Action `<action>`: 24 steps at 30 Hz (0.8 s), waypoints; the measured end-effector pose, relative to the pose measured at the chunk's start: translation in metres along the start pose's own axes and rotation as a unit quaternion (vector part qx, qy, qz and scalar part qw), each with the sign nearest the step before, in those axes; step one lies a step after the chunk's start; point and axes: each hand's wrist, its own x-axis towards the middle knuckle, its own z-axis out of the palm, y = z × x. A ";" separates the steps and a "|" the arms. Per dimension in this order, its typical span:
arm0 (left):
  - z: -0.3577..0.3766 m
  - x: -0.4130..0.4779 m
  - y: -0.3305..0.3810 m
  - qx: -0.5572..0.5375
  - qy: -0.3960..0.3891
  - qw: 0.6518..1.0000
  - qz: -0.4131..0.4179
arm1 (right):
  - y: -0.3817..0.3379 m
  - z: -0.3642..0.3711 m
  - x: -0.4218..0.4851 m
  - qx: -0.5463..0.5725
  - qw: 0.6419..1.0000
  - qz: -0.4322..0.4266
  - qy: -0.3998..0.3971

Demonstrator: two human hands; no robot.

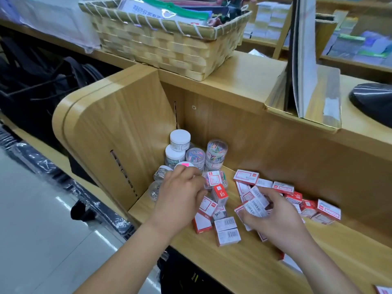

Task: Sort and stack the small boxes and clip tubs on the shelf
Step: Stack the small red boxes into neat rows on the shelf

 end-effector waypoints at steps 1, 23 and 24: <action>-0.002 -0.005 -0.002 -0.004 0.011 1.000 -0.006 | -0.002 0.002 0.000 0.003 1.000 -0.010 -0.001; 0.001 -0.048 -0.017 -0.081 -0.011 0.989 -0.124 | -0.096 0.064 0.075 -0.186 0.979 -0.077 -0.037; 0.002 -0.049 -0.018 -0.082 -0.010 0.989 -0.123 | -0.093 0.068 0.075 -0.182 0.980 -0.077 -0.026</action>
